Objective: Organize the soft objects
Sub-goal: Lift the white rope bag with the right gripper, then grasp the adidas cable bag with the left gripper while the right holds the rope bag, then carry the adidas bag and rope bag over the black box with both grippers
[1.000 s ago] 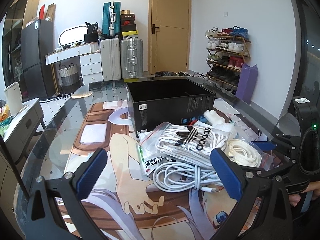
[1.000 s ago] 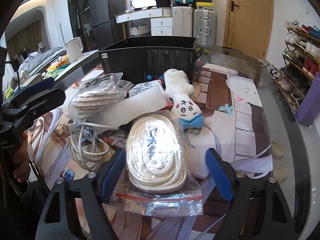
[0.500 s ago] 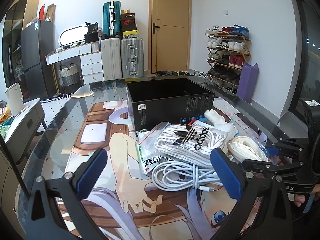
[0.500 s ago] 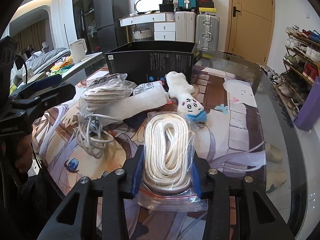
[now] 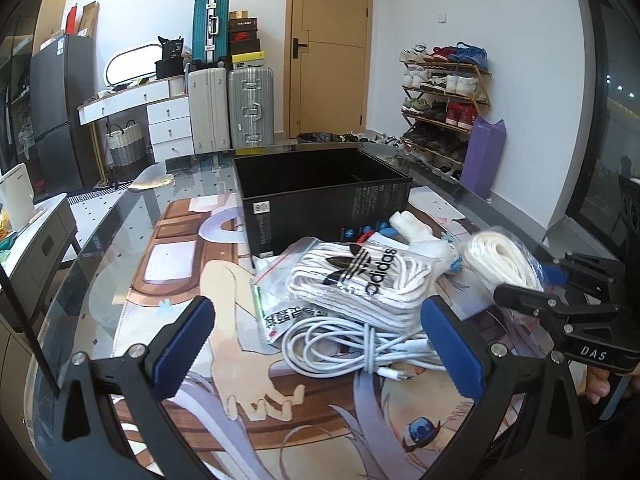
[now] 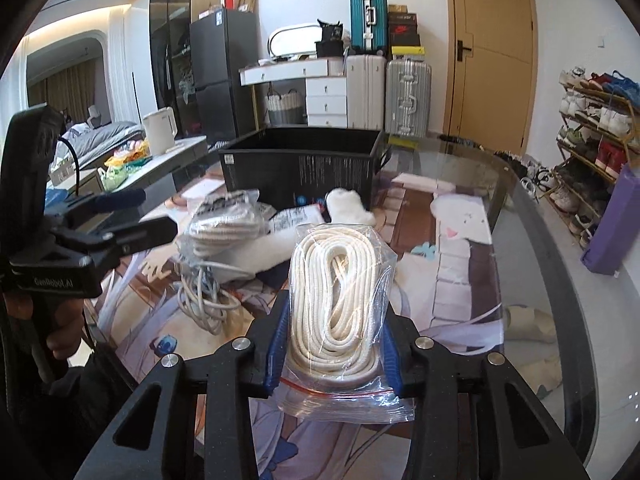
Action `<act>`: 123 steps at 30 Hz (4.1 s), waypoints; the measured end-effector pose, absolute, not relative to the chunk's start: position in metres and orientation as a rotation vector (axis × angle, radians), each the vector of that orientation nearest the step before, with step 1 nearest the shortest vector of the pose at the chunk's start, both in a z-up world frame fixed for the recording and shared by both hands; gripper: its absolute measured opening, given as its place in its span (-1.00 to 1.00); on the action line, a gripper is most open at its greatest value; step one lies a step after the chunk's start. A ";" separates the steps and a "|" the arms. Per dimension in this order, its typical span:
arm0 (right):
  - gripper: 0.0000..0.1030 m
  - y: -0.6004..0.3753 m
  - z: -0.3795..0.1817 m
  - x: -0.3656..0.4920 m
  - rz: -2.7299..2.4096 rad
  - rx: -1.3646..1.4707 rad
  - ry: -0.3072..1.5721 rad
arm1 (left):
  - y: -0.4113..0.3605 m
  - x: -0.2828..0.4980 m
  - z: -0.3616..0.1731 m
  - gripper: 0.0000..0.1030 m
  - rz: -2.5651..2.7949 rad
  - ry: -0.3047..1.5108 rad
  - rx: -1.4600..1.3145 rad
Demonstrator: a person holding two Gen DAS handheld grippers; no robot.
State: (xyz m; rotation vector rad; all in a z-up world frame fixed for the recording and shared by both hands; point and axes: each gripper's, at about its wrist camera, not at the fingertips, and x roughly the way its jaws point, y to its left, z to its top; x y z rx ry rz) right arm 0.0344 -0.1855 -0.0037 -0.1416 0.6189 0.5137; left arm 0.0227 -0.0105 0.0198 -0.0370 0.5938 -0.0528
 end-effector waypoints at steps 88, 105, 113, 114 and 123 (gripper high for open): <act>-0.22 -0.181 0.026 0.042 0.572 -0.068 0.495 | -0.006 0.054 0.036 -0.17 -0.056 0.651 -0.079; -0.22 -0.170 0.060 0.089 0.623 -0.042 0.466 | 0.015 0.079 0.058 -0.17 0.002 0.589 -0.084; -0.22 -0.163 0.067 0.120 0.645 -0.037 0.480 | 0.022 0.101 0.059 -0.16 0.001 0.598 -0.116; -0.22 -0.161 0.068 0.122 0.648 -0.037 0.478 | 0.022 0.104 0.059 -0.16 0.001 0.601 -0.121; -0.22 -0.148 0.074 0.152 0.685 -0.028 0.485 | 0.024 0.123 0.059 -0.15 0.015 0.604 -0.137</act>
